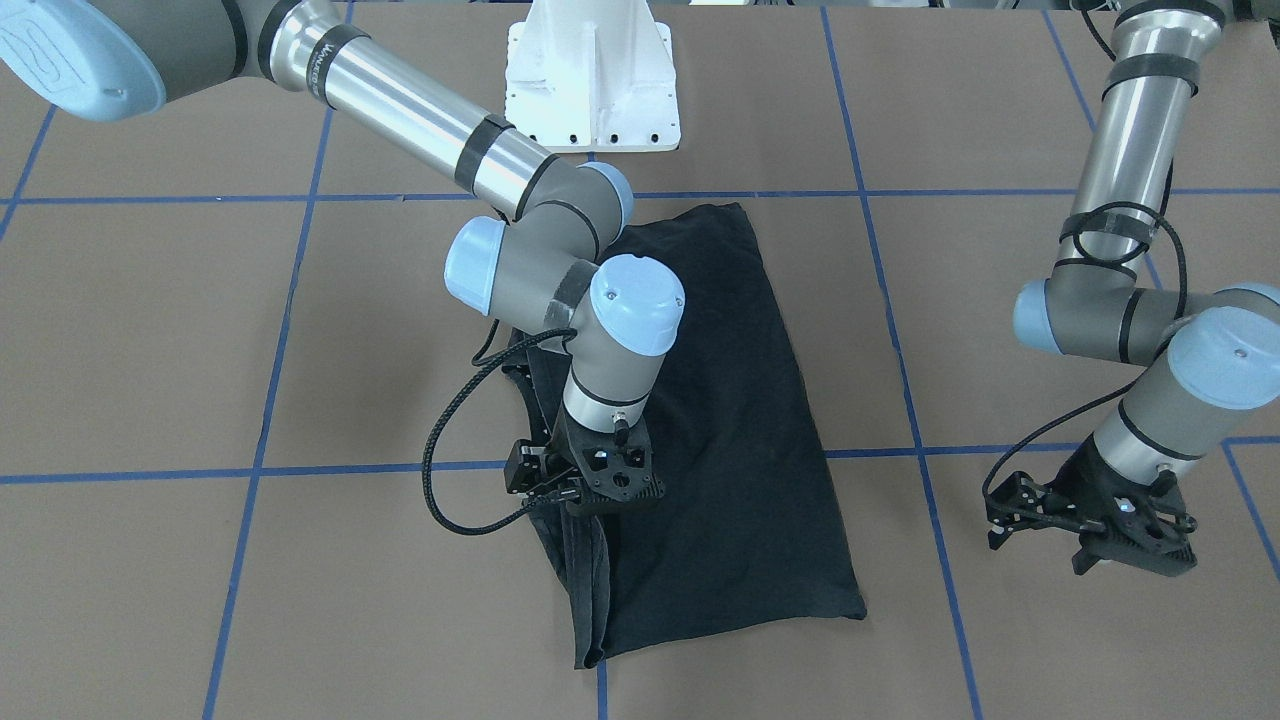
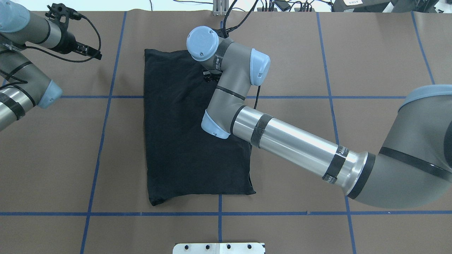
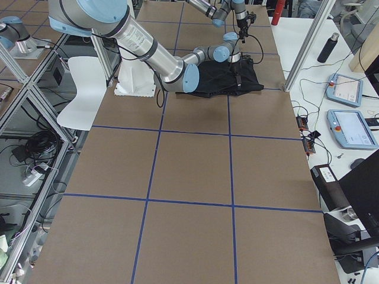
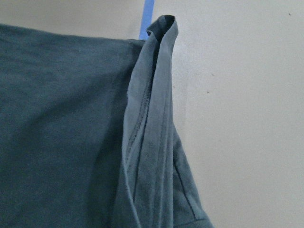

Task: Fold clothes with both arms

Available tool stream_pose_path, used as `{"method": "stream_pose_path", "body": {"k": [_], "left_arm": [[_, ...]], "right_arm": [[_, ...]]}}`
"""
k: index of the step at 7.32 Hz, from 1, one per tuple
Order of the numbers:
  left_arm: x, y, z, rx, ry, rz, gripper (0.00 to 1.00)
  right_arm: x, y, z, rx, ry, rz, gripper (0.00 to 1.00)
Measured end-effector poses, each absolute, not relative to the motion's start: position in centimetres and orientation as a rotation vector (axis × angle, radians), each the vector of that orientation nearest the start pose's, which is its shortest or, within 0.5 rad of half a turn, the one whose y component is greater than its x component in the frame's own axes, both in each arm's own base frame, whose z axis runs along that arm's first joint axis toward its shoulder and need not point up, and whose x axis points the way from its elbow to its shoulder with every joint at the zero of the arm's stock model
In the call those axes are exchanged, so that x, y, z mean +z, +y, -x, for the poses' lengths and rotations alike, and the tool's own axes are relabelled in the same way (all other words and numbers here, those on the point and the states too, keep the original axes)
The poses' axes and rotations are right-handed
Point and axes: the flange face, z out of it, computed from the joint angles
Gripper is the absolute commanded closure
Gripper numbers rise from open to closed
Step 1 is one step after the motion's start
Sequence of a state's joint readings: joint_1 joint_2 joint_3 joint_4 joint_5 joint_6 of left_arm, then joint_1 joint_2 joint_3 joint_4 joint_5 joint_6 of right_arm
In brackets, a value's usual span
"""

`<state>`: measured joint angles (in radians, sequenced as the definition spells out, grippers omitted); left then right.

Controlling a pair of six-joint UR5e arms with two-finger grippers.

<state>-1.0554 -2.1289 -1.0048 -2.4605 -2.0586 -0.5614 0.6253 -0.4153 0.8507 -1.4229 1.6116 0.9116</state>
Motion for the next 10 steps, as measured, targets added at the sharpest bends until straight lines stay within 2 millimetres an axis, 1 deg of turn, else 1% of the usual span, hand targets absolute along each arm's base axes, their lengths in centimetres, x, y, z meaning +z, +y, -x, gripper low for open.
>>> {"method": "stream_pose_path", "body": {"k": [3, 4, 5, 6, 7, 8, 9, 10], "left_arm": [[50.5, -69.4, -29.4, 0.173, 0.834, -0.507, 0.0], [50.5, -69.4, -29.4, 0.173, 0.833, -0.506, 0.0], [50.5, -69.4, -29.5, 0.173, 0.833, -0.506, 0.0], [50.4, -69.4, -29.5, 0.174, 0.835, -0.508, 0.0], [49.9, -69.4, -29.4, 0.161, 0.844, -0.509, 0.0], [49.0, -69.3, -29.5, 0.122, 0.867, -0.499, 0.0], [47.5, -68.8, -29.6, 0.066, 0.909, -0.477, 0.0], [46.2, -67.0, -30.4, 0.016, 0.961, -0.446, 0.0]], "right_arm": [[22.5, -63.1, 62.6, -0.144, -0.375, -0.254, 0.0], [22.9, -63.4, 61.9, -0.161, -0.351, -0.239, 0.0], [22.5, -63.8, 61.1, -0.17, -0.338, -0.227, 0.0], [21.4, -63.7, 60.1, -0.171, -0.36, -0.215, 0.0], [20.7, -63.0, 59.1, -0.166, -0.406, -0.204, 0.0], [21.1, -61.7, 57.9, -0.146, -0.454, -0.203, 0.0], [22.4, -59.8, 55.9, -0.114, -0.505, -0.208, 0.0], [23.9, -57.1, 53.3, -0.082, -0.554, -0.216, 0.0]]}}
